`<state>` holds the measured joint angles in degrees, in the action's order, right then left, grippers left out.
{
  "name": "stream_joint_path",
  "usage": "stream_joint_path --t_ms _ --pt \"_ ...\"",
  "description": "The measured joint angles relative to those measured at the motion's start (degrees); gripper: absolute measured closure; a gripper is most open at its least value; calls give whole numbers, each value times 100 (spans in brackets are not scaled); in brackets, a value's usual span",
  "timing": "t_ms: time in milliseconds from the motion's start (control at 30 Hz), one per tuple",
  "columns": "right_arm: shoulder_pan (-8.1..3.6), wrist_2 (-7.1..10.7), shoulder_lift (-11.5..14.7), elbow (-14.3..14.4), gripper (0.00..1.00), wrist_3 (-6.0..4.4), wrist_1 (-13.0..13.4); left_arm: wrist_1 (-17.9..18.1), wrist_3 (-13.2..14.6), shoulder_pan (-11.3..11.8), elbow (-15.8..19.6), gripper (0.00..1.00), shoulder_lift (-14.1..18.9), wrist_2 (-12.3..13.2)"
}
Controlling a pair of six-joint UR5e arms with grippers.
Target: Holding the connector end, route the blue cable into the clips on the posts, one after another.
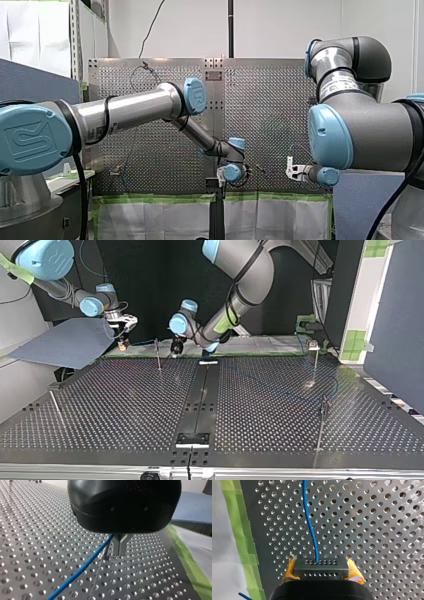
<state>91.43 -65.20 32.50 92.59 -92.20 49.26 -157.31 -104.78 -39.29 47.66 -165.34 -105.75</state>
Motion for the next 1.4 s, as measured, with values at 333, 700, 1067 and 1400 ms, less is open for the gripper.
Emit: stream_joint_path --t_ms 333,700,1067,1400 --pt "10 39 -4 -106 100 -62 -3 28 -242 79 -14 100 0 299" --pt "-21 -213 -9 -272 100 -72 -19 26 -286 202 -39 100 -3 93" --pt "-32 -276 -16 -323 100 -77 8 11 -270 205 -56 100 1 90" --pt "-13 -255 -19 -340 100 -81 -11 50 -237 157 -57 70 6 130"
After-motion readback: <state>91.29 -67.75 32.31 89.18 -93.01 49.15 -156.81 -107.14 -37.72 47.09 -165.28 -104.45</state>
